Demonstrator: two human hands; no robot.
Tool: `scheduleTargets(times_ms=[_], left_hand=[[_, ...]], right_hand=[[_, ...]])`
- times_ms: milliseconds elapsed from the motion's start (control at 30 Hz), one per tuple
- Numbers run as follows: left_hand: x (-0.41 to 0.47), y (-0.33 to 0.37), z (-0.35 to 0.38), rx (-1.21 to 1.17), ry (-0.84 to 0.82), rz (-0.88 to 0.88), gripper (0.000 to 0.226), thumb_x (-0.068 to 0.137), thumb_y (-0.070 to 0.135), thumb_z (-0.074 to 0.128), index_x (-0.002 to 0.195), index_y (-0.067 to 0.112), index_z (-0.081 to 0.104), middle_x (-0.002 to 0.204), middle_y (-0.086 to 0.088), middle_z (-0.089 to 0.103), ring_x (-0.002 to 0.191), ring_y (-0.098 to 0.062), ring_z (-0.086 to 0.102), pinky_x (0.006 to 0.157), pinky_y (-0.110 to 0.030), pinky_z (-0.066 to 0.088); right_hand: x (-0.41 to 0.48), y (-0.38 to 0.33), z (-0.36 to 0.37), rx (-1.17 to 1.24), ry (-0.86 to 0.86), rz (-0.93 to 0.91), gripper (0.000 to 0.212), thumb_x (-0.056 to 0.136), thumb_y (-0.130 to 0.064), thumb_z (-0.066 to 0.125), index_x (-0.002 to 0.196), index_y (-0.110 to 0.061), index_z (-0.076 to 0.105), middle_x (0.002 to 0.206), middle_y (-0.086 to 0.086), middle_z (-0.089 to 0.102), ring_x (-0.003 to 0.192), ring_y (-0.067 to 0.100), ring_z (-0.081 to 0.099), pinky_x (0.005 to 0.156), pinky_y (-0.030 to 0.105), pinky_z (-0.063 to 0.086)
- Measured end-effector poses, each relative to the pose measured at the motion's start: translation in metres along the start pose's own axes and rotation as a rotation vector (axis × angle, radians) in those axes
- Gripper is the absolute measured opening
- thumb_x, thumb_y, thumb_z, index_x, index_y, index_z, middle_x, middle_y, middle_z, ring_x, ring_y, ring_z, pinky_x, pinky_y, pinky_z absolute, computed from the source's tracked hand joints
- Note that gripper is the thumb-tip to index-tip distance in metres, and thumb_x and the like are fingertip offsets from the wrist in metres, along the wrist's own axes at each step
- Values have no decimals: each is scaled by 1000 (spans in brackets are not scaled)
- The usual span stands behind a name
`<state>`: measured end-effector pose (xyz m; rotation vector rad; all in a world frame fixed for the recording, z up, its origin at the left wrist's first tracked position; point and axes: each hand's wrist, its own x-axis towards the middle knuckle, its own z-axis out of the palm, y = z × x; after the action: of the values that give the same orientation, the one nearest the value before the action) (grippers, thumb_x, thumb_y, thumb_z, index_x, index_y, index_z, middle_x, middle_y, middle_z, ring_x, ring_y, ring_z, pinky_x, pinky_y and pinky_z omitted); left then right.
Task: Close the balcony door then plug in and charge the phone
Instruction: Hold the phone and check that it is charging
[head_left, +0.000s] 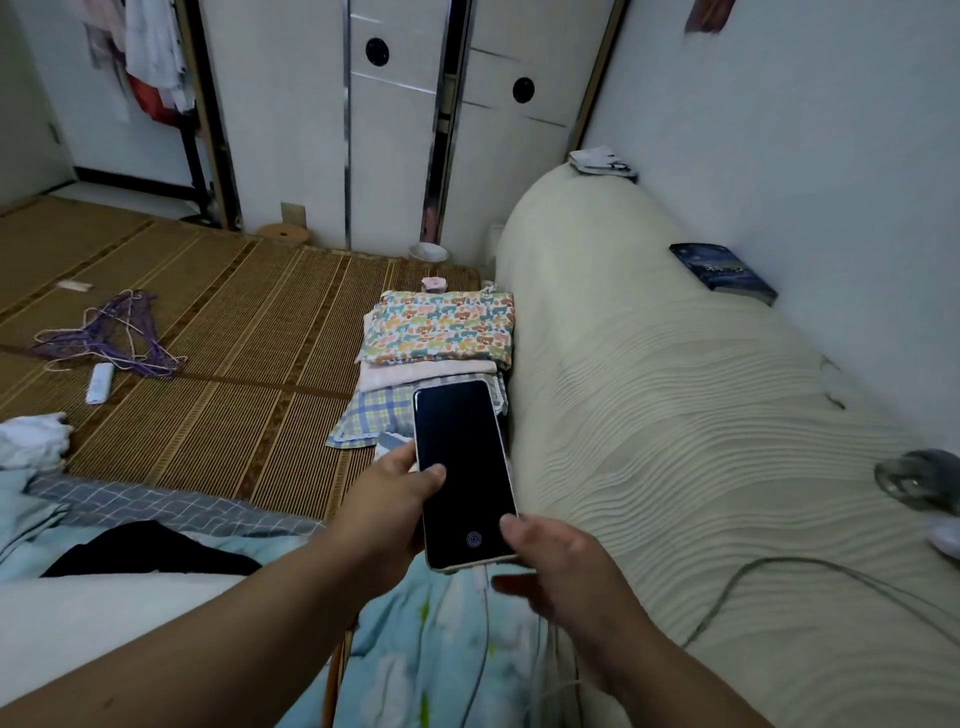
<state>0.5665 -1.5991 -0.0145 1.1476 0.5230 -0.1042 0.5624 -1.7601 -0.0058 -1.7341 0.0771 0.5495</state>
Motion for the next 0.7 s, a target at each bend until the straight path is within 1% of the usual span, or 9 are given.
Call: scheduleTargets(times_ms=[100,167,267,333,367,433,500,600,700], left_hand=[[-2,-11,0,58,-53,1,38,103,-1,42,130,15,63,119,-21,73,111,-39,69,89,-49,56],[-5,-16,0,101,-108,2,39,103,0,42,131,18,62,120,-20,74,114,-40,69,87,-43,57],[-8,-22,3,151,-178,10,40,102,-2,43,131,19,62,119,-23,74,115,-45,67,97,-54,53],[-8,-26,6,174,-193,17,40,101,-4,44,125,20,65,116,-25,75,112,-49,67,99,-61,50],[-8,-28,7,178,-185,14,40,101,-5,45,121,21,67,114,-25,75,108,-49,69,96,-61,52],[-7,-30,8,180,-168,1,41,100,-6,45,117,23,69,113,-24,76,97,-43,72,83,-47,57],[-6,-33,9,167,-182,-5,42,100,-7,45,112,25,70,114,-23,76,91,-35,71,73,-35,55],[-3,-35,9,127,-193,-19,40,102,-2,41,115,22,70,113,-17,78,92,-33,71,69,-30,53],[-1,-37,9,100,-201,-21,40,104,1,38,120,20,69,115,-16,78,94,-33,71,71,-30,53]], right_hand=[[2,-1,-8,11,59,-19,27,90,-30,54,113,-23,67,99,-2,76,83,15,69,66,24,49],[2,-1,-9,29,55,-32,29,94,-22,50,119,-26,63,99,-1,76,73,13,69,62,24,51],[-2,2,-13,38,46,-55,35,94,-11,47,118,-32,62,88,4,74,59,9,65,52,22,50],[-5,5,-16,66,36,-60,40,92,-6,46,115,-33,64,85,10,73,61,14,67,52,25,53],[-6,7,-17,73,34,-59,40,91,-4,47,112,-34,64,87,13,75,65,18,69,54,27,54],[-6,11,-20,83,40,-60,41,91,-3,47,110,-34,64,89,15,75,68,21,70,55,29,56],[-5,14,-21,98,53,-65,42,91,-2,45,107,-36,64,80,7,74,63,19,69,54,28,55],[-3,18,-23,96,59,-68,42,92,-2,47,109,-37,63,78,3,74,63,17,69,56,30,56],[-1,21,-24,95,67,-71,43,92,-2,46,106,-40,62,75,0,74,64,16,69,54,28,55]])
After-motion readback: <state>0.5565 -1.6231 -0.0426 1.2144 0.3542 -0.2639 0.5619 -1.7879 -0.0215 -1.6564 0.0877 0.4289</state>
